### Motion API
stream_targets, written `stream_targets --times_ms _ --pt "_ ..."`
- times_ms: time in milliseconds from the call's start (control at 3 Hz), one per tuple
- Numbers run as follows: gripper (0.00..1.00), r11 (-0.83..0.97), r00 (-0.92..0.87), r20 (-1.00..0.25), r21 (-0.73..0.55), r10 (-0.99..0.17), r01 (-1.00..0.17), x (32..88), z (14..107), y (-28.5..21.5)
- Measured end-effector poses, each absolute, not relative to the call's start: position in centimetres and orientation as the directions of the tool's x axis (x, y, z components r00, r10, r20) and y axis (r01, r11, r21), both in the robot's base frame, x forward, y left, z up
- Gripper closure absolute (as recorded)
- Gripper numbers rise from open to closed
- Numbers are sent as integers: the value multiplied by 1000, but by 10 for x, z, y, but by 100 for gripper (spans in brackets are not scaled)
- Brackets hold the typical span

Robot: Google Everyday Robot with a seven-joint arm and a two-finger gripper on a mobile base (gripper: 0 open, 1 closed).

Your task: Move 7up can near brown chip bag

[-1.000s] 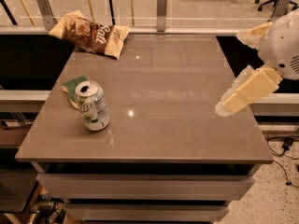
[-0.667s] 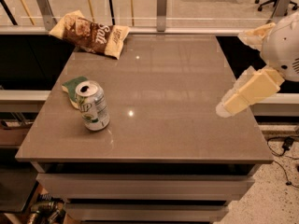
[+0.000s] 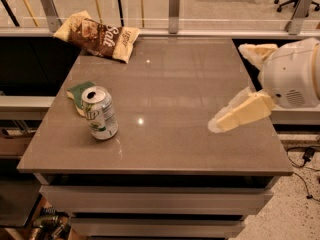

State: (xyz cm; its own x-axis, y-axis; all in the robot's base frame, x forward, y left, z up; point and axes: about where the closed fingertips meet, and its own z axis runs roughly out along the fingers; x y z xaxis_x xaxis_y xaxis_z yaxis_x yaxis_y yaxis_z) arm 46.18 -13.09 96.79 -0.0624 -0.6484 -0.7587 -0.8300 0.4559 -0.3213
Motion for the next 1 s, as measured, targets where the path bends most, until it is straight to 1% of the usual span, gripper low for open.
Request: stream_targets --times_ms 333,1000 --pt "0 470 -8 -825 -314 -565 -825 471 957 -110" --pt "0 438 65 -900 -272 -431 -857 484 946 -72"
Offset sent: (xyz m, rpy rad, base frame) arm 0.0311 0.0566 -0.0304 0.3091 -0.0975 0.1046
